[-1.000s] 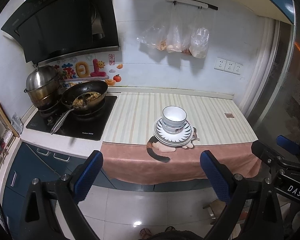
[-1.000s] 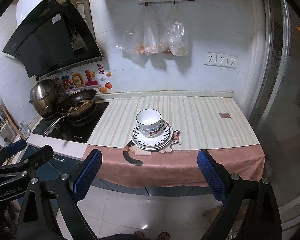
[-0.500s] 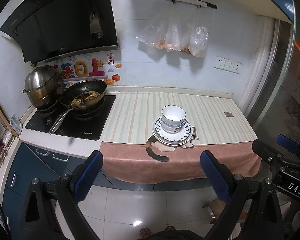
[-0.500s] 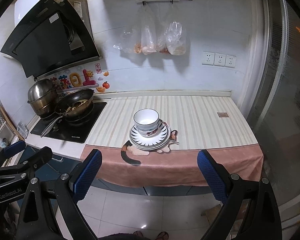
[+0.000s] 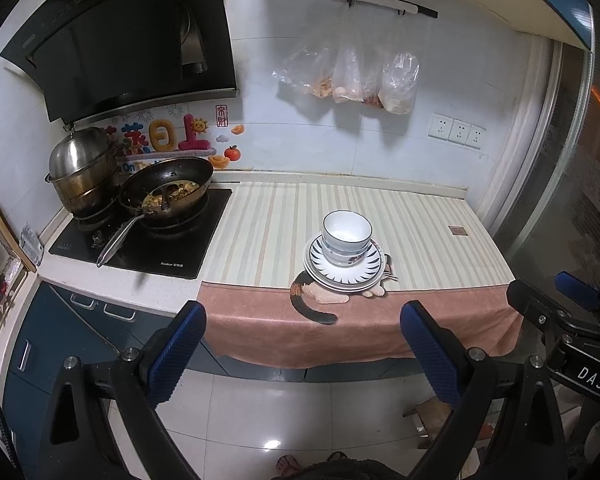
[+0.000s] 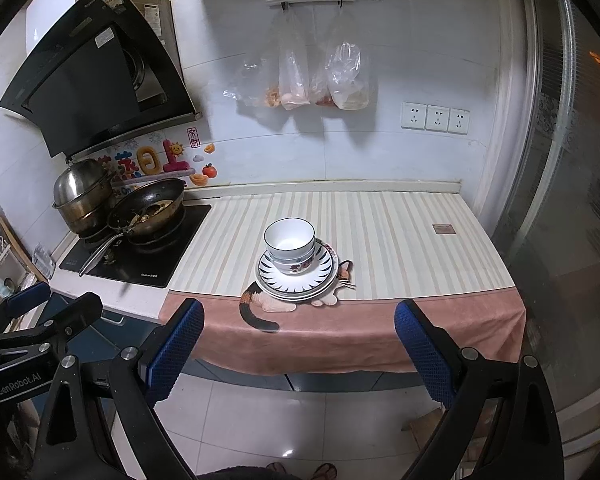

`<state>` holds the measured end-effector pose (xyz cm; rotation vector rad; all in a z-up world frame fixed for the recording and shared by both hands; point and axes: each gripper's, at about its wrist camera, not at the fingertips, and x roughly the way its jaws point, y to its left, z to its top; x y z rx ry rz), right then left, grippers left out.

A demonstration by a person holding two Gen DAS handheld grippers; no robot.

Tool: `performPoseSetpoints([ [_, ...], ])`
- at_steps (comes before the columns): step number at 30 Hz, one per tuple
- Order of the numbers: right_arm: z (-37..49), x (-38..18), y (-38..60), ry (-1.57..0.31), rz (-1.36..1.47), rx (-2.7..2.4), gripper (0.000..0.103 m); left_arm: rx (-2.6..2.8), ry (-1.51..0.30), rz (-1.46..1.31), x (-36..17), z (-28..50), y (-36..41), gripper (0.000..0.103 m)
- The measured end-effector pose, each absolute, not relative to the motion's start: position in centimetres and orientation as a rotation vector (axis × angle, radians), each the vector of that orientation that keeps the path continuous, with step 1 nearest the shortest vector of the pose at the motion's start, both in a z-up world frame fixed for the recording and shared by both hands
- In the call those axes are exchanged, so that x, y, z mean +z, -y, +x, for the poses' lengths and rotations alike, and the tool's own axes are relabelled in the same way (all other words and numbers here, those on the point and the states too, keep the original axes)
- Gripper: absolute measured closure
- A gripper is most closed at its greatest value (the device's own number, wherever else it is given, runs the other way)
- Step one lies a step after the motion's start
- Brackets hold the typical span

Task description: Organize plates and bowls

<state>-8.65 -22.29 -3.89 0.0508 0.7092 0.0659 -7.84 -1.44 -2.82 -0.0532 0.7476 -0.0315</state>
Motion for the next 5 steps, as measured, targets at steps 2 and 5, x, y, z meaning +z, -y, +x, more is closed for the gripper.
performPoseSetpoints([
  [2, -8.61, -3.94, 22.45, -0.71, 0.05, 0.066, 0.005, -0.027, -0.746, -0.049, -2.79, -7.85, 1.44, 0.003],
  [5, -8.63, -3.91, 22.32, -0.711, 0.051, 0.067, 0.005, -0.021, -0.742, -0.045, -2.91, -7.9, 1.91, 0.003],
])
